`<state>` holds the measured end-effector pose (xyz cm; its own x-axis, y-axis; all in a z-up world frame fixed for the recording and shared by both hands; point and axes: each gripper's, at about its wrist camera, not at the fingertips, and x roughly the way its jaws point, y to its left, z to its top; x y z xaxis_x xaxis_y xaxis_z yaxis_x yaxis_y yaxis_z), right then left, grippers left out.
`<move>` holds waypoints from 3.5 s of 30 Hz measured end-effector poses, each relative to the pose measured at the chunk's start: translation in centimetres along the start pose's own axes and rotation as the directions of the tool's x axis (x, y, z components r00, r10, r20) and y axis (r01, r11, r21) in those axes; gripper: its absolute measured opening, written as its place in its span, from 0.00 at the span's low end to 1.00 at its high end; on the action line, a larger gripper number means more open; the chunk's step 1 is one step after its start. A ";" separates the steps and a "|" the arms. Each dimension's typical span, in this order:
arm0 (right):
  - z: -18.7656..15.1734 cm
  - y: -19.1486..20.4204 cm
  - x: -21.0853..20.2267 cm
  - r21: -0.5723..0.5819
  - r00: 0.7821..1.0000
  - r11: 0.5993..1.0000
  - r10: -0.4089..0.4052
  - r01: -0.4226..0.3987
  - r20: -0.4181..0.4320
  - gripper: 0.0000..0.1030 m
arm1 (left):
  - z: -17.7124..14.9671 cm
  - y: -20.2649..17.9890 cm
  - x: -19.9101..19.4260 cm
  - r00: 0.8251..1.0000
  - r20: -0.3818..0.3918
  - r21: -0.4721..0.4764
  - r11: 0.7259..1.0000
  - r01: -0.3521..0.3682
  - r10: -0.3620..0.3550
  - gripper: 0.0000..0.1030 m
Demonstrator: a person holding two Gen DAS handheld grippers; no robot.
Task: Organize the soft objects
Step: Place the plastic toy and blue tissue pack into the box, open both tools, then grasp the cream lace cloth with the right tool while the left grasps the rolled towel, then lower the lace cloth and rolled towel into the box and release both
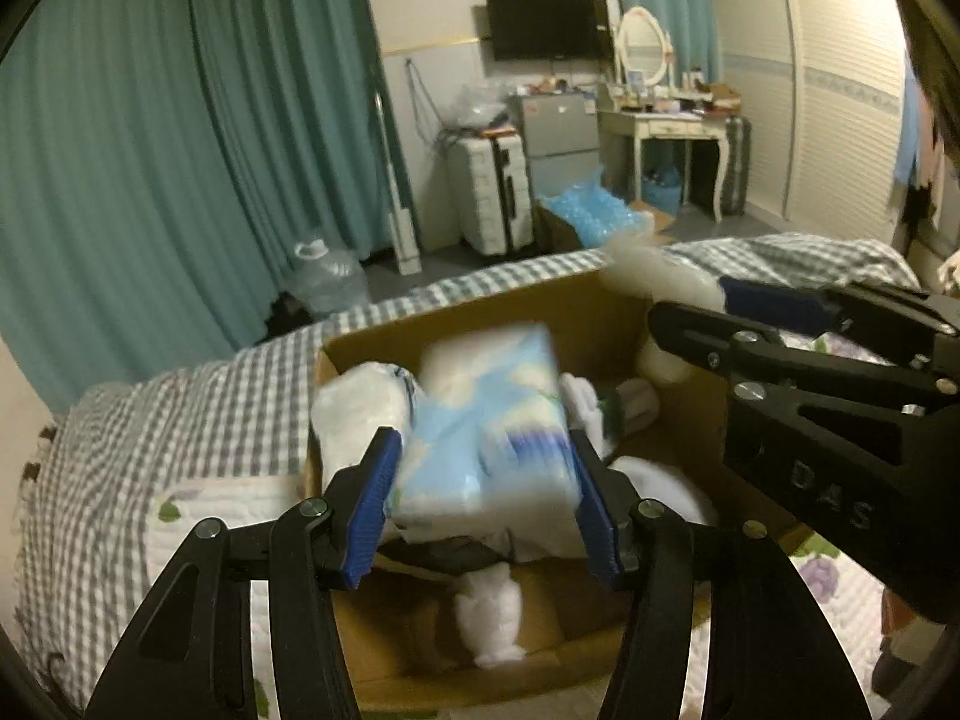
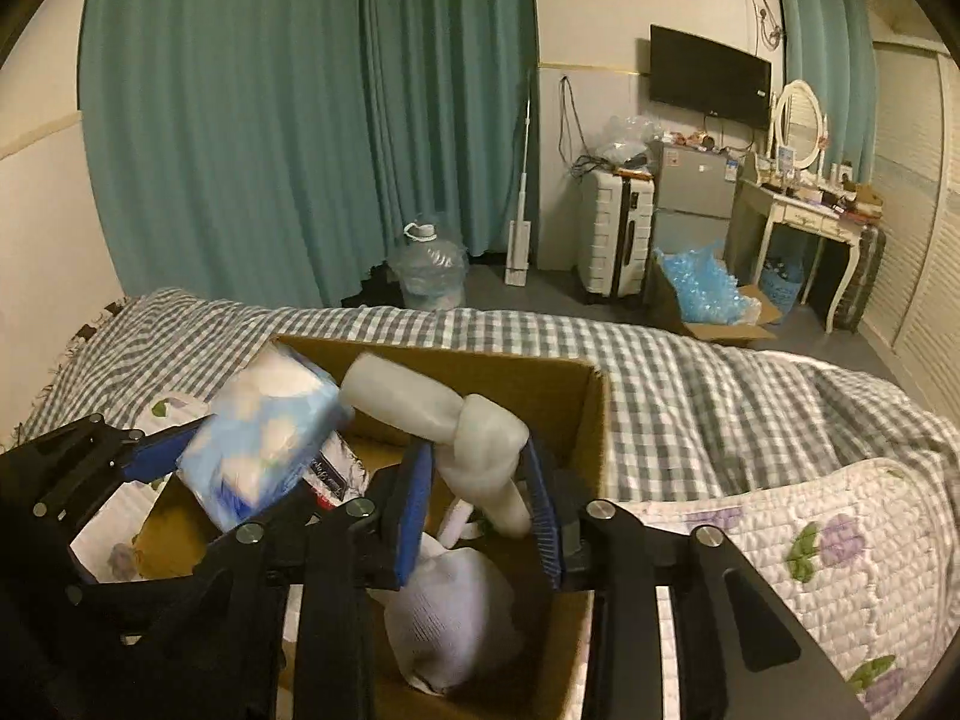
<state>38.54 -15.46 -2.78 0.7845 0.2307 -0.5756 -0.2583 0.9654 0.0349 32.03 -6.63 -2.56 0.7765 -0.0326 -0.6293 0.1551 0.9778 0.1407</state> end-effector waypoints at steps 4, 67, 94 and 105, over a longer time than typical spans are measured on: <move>0.2 -0.4 -3.3 0.005 0.999 0.999 -0.033 0.033 0.034 0.70 | 0.2 0.3 -2.7 1.000 0.024 -0.016 1.000 -0.017 0.017 0.69; -17.3 1.9 -11.8 0.054 0.983 0.998 0.046 -0.037 -0.176 0.28 | -15.9 0.0 -6.2 0.984 -0.139 0.012 0.993 0.117 -0.114 0.92; -17.3 -4.5 -7.9 0.062 0.979 0.996 -0.051 0.065 -0.197 0.28 | -13.3 -5.7 -0.6 0.949 -0.209 0.050 0.967 0.252 -0.236 0.55; -15.7 -2.4 -14.9 0.075 0.991 0.994 -0.073 0.082 -0.113 0.28 | -11.0 -2.4 -10.5 0.977 -0.040 0.046 0.976 0.212 -0.210 0.55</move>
<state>18.64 -23.13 -7.12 0.7327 0.1442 -0.6651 -0.1503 0.9875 0.0485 16.78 -6.35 -4.67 0.7015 -0.2288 -0.6749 0.3440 0.9381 0.0396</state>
